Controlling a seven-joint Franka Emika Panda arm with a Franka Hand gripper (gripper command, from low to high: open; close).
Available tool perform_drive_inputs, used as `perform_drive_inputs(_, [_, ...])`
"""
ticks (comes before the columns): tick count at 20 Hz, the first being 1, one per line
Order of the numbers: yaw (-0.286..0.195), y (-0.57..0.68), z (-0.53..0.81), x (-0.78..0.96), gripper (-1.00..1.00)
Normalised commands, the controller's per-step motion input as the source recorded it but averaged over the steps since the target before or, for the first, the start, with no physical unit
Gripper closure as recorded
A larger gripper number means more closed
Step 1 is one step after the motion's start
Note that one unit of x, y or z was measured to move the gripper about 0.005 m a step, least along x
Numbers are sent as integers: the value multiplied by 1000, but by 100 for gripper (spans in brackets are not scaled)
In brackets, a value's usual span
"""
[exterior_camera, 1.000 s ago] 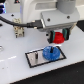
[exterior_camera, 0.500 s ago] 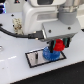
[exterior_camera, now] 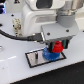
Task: Insert the blue gear onto the right peg, followed by the red gear
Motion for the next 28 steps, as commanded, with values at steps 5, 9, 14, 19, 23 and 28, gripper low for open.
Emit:
perform_drive_inputs(5, [0,-205,438,247,100])
perform_drive_inputs(9, [0,-103,43,154,100])
perform_drive_inputs(14, [0,-118,-96,182,100])
perform_drive_inputs(19, [0,-133,-141,191,100])
perform_drive_inputs(23, [0,-112,-77,180,100])
perform_drive_inputs(28, [0,-44,131,95,100])
